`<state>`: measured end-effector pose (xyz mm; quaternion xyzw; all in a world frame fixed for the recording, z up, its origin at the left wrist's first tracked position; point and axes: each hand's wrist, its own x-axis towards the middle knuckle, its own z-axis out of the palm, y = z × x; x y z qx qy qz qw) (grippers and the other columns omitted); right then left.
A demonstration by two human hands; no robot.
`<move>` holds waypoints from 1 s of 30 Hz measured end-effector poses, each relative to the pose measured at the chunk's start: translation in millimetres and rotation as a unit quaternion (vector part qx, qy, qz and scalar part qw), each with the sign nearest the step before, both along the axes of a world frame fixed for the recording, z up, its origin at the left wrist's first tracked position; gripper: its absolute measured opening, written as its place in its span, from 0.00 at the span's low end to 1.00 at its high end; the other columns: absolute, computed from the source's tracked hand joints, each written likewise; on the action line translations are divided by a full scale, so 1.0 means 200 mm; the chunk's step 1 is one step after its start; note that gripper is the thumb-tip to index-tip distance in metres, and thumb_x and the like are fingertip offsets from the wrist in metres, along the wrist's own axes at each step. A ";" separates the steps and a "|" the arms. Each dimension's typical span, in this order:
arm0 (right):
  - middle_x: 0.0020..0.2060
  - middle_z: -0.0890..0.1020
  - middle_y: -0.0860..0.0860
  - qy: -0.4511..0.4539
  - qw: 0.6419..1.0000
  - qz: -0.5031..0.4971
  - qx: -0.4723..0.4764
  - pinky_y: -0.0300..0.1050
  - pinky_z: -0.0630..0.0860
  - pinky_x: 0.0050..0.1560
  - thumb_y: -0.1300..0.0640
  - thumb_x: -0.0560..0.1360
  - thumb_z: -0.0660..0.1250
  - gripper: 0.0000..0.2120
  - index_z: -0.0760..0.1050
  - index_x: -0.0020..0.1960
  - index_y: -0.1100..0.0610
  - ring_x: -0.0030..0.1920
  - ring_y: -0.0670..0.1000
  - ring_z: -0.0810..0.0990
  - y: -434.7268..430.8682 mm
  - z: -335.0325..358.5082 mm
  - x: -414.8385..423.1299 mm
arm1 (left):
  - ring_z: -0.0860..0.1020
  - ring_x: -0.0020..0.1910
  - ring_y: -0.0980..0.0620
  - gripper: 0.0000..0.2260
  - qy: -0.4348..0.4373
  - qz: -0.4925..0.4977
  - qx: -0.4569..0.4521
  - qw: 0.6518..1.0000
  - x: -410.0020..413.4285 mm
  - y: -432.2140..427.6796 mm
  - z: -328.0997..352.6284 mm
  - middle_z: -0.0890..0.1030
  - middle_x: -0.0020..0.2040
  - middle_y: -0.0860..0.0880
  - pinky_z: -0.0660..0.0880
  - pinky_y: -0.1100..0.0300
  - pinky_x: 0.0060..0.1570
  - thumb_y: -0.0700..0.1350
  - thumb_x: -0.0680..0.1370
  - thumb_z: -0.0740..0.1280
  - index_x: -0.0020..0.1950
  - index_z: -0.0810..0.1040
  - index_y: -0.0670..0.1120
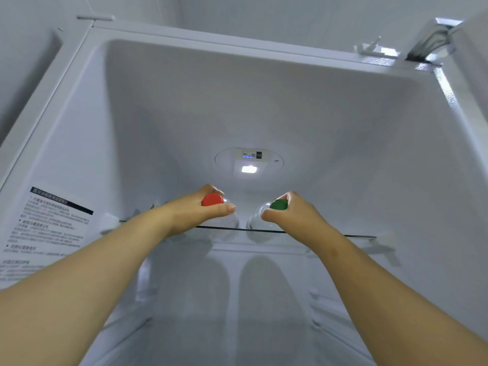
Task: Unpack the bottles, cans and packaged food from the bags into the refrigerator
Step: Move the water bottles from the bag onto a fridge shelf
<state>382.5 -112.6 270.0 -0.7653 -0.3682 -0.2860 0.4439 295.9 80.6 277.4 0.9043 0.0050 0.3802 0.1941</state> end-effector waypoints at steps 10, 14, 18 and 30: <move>0.49 0.77 0.52 -0.017 0.993 -0.027 -0.112 0.44 0.72 0.44 0.49 0.72 0.66 0.17 0.69 0.57 0.54 0.47 0.51 0.76 0.12 0.06 0.04 | 0.73 0.54 0.45 0.23 0.020 0.116 0.044 0.992 0.09 -0.07 0.03 0.74 0.55 0.50 0.70 0.47 0.60 0.66 0.70 0.60 0.60 0.65 0.58; 0.45 0.76 0.53 -0.011 0.988 -0.038 -0.149 0.41 0.68 0.38 0.49 0.73 0.67 0.15 0.73 0.55 0.57 0.42 0.50 0.73 0.14 0.09 0.07 | 0.73 0.55 0.46 0.22 0.054 0.119 0.033 0.991 0.15 -0.06 0.07 0.75 0.57 0.50 0.71 0.49 0.60 0.62 0.71 0.63 0.62 0.67 0.56; 0.44 0.74 0.52 0.005 0.983 -0.048 -0.178 0.41 0.67 0.39 0.48 0.72 0.67 0.17 0.72 0.55 0.58 0.42 0.50 0.72 0.17 0.12 0.12 | 0.73 0.56 0.48 0.21 0.077 0.135 0.046 0.987 0.18 -0.07 0.10 0.74 0.59 0.49 0.71 0.54 0.60 0.56 0.75 0.64 0.65 0.68 0.52; 0.53 0.75 0.51 0.025 0.961 -0.080 -0.265 0.45 0.71 0.53 0.43 0.72 0.65 0.23 0.70 0.61 0.54 0.53 0.52 0.74 0.23 0.19 0.22 | 0.68 0.63 0.45 0.27 0.134 0.239 0.119 0.954 0.28 -0.07 0.13 0.71 0.65 0.49 0.66 0.53 0.62 0.63 0.75 0.60 0.70 0.63 0.53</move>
